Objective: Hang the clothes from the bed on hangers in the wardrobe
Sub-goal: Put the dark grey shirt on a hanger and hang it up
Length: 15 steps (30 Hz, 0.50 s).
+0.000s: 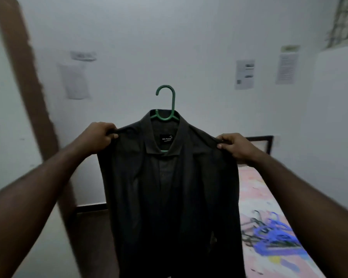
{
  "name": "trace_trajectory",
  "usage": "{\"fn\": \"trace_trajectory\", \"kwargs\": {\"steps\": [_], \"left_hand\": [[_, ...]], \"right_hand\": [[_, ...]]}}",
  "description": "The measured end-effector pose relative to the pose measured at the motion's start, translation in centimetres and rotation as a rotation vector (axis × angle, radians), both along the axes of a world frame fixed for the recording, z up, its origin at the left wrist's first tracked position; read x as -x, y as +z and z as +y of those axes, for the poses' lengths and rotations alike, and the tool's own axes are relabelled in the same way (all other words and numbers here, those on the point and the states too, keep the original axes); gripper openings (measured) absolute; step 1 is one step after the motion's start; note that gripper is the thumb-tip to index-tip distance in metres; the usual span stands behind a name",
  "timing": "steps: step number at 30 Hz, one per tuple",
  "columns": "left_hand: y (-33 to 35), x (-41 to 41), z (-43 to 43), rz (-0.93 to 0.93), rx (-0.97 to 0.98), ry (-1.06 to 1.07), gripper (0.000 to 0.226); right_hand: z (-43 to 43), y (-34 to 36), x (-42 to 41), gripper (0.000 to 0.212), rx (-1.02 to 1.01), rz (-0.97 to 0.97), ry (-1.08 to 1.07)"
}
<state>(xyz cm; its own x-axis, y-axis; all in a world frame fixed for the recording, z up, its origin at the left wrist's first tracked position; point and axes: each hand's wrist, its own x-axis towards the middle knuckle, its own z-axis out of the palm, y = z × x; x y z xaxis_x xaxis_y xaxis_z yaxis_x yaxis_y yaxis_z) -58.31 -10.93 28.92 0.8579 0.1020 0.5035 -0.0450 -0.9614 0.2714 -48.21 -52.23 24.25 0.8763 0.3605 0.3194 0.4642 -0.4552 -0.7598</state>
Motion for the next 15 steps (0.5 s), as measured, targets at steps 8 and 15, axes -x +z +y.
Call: {"fn": "trace_trajectory", "kwargs": {"steps": [8, 15], "left_hand": [[2.9, 10.5, 15.5, -0.151, -0.022, 0.438, 0.008], [5.9, 17.5, 24.0, -0.219, -0.113, 0.793, 0.009]], "right_hand": [[21.0, 2.2, -1.8, 0.016, -0.112, 0.045, 0.381], [38.6, 6.1, -3.9, 0.012, -0.220, -0.018, 0.659]]}}
